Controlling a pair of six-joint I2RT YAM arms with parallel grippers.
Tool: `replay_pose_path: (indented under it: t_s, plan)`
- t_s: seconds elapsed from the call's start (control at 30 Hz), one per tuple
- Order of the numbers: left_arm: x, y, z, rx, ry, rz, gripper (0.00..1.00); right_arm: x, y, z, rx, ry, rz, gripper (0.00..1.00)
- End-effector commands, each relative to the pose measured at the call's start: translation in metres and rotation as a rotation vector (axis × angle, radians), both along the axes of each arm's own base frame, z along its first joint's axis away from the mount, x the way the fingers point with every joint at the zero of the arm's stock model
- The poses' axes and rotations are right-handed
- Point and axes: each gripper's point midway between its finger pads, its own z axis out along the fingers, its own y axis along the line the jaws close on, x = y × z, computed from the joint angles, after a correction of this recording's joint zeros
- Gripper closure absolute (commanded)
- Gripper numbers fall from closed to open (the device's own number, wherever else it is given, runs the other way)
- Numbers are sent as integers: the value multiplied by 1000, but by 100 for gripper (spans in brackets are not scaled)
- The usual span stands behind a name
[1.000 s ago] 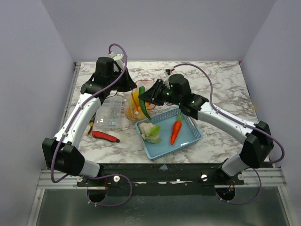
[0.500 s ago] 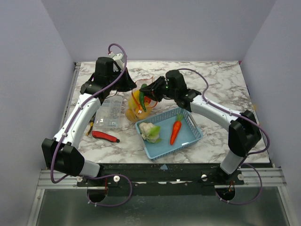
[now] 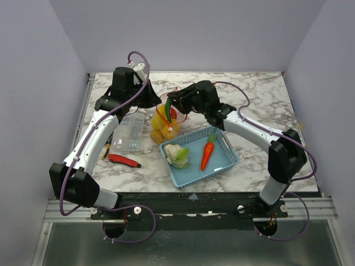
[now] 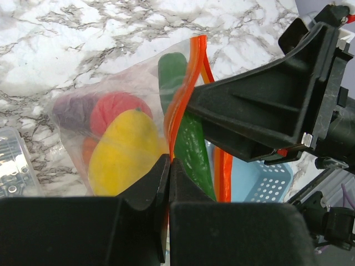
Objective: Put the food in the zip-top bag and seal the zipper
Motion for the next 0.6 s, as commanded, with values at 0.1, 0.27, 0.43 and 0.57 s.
replay_pose_path:
  t_s: [0.1,0.27,0.43,0.57]
  plan:
    - [-5,-2,19,-35,-57,-22,100,-10,-7,-5,-132,-62,2,37]
    - [-6,-2,19,-37,-55,-23,100,-18,-20,-3,-235,-132,34,36]
    - [-5,-1,17,-31,-52,-20,100,-30,-33,-11,-395,-194,113,36]
    - [-4,-2,15,-30,-46,-21,100,-41,-53,-6,-526,-319,164,36]
